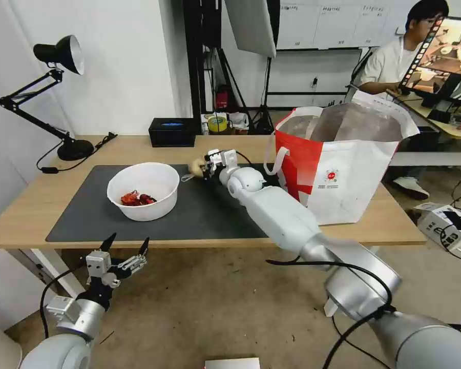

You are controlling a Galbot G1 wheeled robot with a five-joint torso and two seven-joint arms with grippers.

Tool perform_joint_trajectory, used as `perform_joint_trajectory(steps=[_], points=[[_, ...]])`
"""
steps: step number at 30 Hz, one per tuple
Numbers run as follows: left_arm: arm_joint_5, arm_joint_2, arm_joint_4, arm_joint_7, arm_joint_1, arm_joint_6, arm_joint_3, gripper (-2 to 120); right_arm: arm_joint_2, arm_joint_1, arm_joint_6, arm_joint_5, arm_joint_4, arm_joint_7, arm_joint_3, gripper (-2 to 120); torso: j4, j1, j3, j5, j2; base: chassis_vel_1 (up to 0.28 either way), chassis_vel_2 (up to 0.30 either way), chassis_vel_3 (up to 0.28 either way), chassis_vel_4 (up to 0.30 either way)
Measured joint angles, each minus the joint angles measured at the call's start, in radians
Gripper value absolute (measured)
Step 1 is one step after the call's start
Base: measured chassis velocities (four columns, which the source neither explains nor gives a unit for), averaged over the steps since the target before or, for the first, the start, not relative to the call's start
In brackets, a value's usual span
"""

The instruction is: Pick up the trash from the table and place it into the takeout bag.

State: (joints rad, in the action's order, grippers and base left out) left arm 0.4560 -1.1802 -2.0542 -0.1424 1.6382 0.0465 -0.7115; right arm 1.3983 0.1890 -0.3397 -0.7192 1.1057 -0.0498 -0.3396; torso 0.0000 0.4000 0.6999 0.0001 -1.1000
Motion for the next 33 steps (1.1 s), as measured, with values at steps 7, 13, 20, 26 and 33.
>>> perform_joint_trajectory(steps=[7, 13, 20, 26, 33], points=[[0.0, -0.001, 0.002, 0.0, 0.003, 0.0, 0.001, 100, -0.231, 0.161, 0.025, -0.048, 0.421, -0.058, 0.033, 0, -0.0006, 0.0, 0.0, 0.0003, 0.0, 0.0, 0.0, 0.0, 0.0], [-0.003, -0.012, -0.006, 0.002, 0.009, 0.0, -0.003, 100, -0.344, 0.283, 0.071, -0.072, 0.626, -0.089, 0.099, 0, 0.0001, 0.0, 0.0, 0.0001, 0.0, 0.0, 0.0, 0.0, 0.0], [-0.012, -0.018, -0.021, 0.002, 0.026, 0.0, -0.004, 100, -0.497, 0.521, 0.117, -0.073, 0.874, -0.104, 0.255, 0, -0.0002, 0.0, 0.0, 0.0001, 0.0, 0.0, 0.0, 0.0, 0.0], [-0.014, -0.019, -0.026, 0.002, 0.028, 0.001, -0.006, 100, -0.567, 0.608, 0.116, -0.095, 0.978, -0.11, 0.351, 0, -0.0002, 0.0, 0.0, -0.0001, 0.0, 0.0, 0.0, 0.0, 0.0], [-0.026, -0.029, -0.036, 0.002, 0.036, 0.001, 0.0, 100, -0.619, 0.625, 0.126, -0.139, 1.026, -0.132, 0.45, 0, -0.0001, 0.0, 0.0, 0.0, 0.0, 0.0, 0.0, 0.0, 0.0]])
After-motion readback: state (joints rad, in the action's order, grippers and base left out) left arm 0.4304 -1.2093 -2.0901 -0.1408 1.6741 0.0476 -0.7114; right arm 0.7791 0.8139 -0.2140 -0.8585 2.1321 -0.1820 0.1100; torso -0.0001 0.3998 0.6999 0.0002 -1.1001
